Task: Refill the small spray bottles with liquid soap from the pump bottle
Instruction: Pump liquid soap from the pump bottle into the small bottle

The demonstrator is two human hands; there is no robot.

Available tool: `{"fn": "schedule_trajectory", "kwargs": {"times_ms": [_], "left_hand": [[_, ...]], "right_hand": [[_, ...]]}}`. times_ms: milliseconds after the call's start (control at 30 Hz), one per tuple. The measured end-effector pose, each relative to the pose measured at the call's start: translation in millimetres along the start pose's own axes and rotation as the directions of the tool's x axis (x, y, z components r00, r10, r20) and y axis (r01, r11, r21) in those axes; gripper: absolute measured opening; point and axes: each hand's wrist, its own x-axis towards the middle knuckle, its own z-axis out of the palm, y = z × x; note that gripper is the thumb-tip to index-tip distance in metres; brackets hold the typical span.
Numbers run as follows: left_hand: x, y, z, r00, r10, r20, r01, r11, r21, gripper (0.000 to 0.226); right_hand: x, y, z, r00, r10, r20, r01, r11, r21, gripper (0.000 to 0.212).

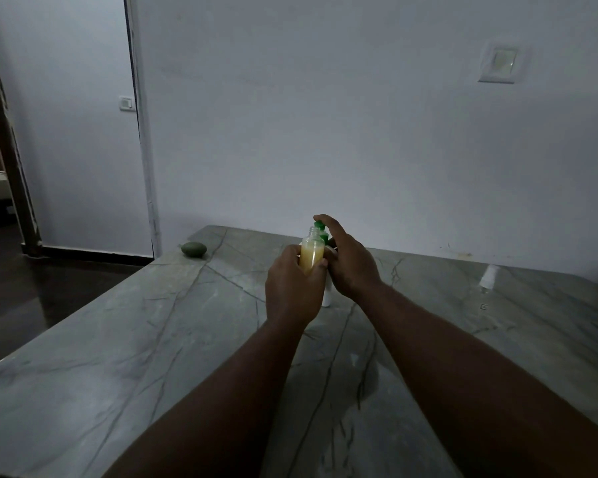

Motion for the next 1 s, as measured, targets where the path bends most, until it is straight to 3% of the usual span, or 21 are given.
{"fn": "schedule_trajectory", "kwargs": {"times_ms": [333, 700, 1000], "left_hand": [[-0.8, 1.0, 0.3, 1.000, -0.007, 0.003, 0.007, 1.000, 0.003, 0.034], [-0.2, 0.4, 0.8, 1.000, -0.002, 0.001, 0.001, 1.000, 0.016, 0.030], [-0.5, 0.9, -0.6, 1.000, -0.011, 0.004, 0.011, 1.000, 0.010, 0.031]], "right_hand": [[-2.2, 0.4, -1.2, 1.000, -0.016, -0.002, 0.016, 1.000, -0.013, 0.072], [-1.0, -1.2, -1.2, 1.000, -0.025, -0.002, 0.025, 1.000, -0.013, 0.055], [-1.9, -1.9, -3.3, 1.000, -0.007, 0.020, 0.006, 1.000, 0.002, 0.065]]}}
